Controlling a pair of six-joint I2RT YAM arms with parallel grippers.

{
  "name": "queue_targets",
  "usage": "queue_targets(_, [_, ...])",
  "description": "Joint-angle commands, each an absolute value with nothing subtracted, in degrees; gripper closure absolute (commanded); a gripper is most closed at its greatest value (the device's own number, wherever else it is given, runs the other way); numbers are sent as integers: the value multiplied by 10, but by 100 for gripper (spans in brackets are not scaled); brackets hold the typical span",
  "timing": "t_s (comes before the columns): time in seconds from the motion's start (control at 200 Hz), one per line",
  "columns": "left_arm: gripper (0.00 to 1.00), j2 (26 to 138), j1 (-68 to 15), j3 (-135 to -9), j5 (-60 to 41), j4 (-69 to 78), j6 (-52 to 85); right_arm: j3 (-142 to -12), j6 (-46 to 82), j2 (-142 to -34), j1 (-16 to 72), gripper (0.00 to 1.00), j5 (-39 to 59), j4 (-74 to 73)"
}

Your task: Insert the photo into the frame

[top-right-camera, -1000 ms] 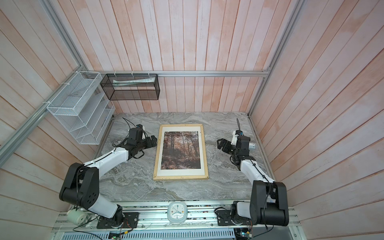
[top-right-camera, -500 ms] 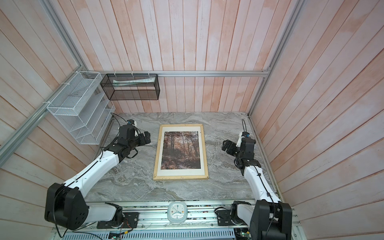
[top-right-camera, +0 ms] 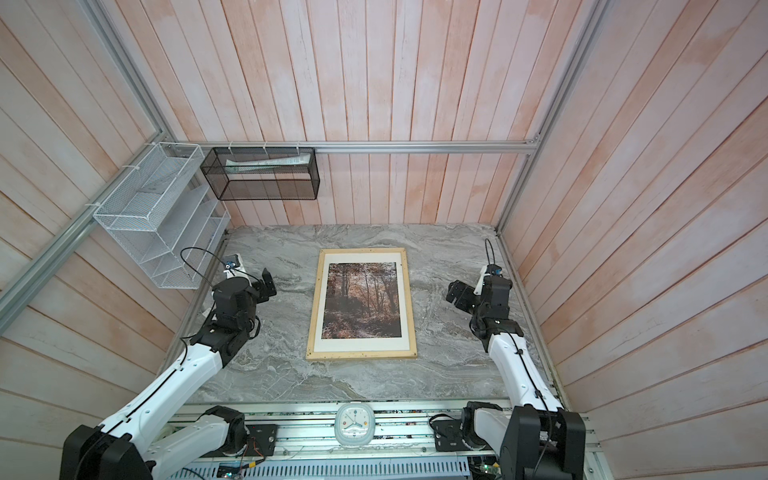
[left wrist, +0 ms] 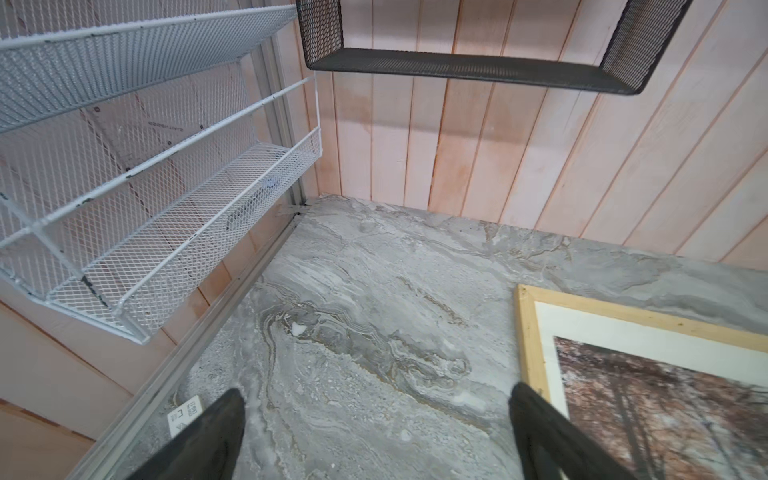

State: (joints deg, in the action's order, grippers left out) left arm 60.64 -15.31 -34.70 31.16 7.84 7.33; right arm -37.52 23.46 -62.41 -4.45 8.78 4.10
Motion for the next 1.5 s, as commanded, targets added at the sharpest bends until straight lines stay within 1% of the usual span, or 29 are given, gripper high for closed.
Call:
queue_targets(0.0, [0,624,-148,-280,324,275,-15,-363,220,-594,-47,2,90,21])
queue_targets(0.08, [0,647,-147,-213,281,401,-63,-350,224,-575,-47,2,109,-1])
queue_targets(0.135, [0,669,-146,-181,277,477,-76,-336,229,-563,-47,2,118,-28])
queue_targets(0.195, [0,689,-131,-170,262,501,-57,-319,239,-547,-47,2,111,-54])
queue_targets(0.295, [0,718,-76,-169,181,494,4,-295,248,-524,-47,2,91,-87])
queue_targets(0.345, [0,735,-58,-165,153,509,3,-285,251,-513,-47,2,81,-100])
queue_targets(0.425, [0,777,-47,-144,154,589,-6,-257,245,-499,-47,2,86,-141])
queue_targets(0.47, [0,806,-34,-132,129,638,4,-239,241,-493,-48,2,90,-169])
queue_targets(0.58, [0,906,-28,-125,117,754,-4,-187,245,-478,-47,2,77,-248])
queue_targets(0.6, [0,905,-30,-130,121,742,-5,-177,245,-475,-47,2,72,-263])
queue_targets(0.655, [0,876,-20,-158,95,635,10,-153,239,-466,-48,2,55,-299])
queue_targets(0.72, [0,893,-4,-154,74,673,19,-127,218,-460,-47,2,30,-334])
queue_targets(0.78, [0,880,-4,-163,73,635,21,-103,183,-458,-48,2,2,-357])
queue_targets(0.835, [0,885,-3,-161,73,648,20,-82,161,-459,-47,2,-23,-383])
queue_targets(0.935, [0,883,-3,-162,72,640,21,-56,129,-462,-47,2,-24,-424])
queue_targets(1.035, [0,882,-3,-162,72,642,21,-36,101,-490,-47,2,-21,-501])
queue_targets(1.13, [0,883,-3,-162,72,643,21,-39,82,-541,-47,2,-17,-548])
queue_targets(1.25, [0,883,-3,-162,72,642,21,-43,59,-635,-47,2,9,-633])
queue_targets(1.37, [0,883,-3,-162,72,642,21,-57,54,-744,-47,2,8,-726])
queue_targets(1.435, [0,882,-3,-162,72,642,21,-74,39,-784,-48,2,4,-728])
queue_targets(1.495, [0,882,-3,-162,72,642,21,-85,40,-848,-51,2,7,-762])
